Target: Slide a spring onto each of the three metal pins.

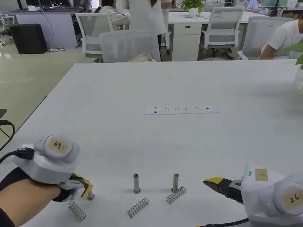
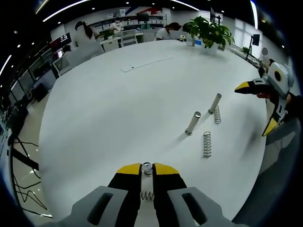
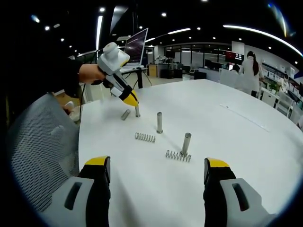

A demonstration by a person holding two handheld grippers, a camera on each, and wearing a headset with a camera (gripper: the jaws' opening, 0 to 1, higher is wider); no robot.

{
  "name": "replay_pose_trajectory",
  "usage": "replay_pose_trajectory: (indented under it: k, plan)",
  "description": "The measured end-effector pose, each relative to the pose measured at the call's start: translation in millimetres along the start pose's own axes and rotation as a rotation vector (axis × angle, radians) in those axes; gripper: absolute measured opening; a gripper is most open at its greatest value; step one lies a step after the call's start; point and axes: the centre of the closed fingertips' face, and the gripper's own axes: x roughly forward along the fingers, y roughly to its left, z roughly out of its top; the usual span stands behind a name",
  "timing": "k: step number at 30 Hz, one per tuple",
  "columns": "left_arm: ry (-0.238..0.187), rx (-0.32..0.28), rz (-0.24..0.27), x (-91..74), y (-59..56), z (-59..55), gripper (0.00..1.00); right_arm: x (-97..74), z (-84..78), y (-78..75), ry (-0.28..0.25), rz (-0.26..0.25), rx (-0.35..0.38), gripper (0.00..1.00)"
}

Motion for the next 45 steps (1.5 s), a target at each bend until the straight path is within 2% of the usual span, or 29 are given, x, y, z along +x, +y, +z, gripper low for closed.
replay_pose_trajectory:
  k: [23, 36, 40, 45]
  plan:
    - [-0.016, 0.018, 0.001, -3.1, 1.7, 0.7, 0.11, 0.1, -0.3, 0.3, 0.001, 0.0, -0.006, 0.8]
    - [-0.009, 0.006, -0.001, -14.3, 4.3, -17.7, 0.12, -0.1, -0.5, 0.5, 0.003, -0.001, -0.009, 0.79]
    - [0.002, 0.009, 0.0, -15.9, 9.5, -27.0, 0.13, 0.4, -1.2, 1.3, 0.007, 0.002, -0.008, 0.79]
    - [0.029, 0.031, -0.013, -15.3, 10.4, -38.5, 0.14, 0.1, -1.2, 1.1, 0.006, 0.001, -0.007, 0.79]
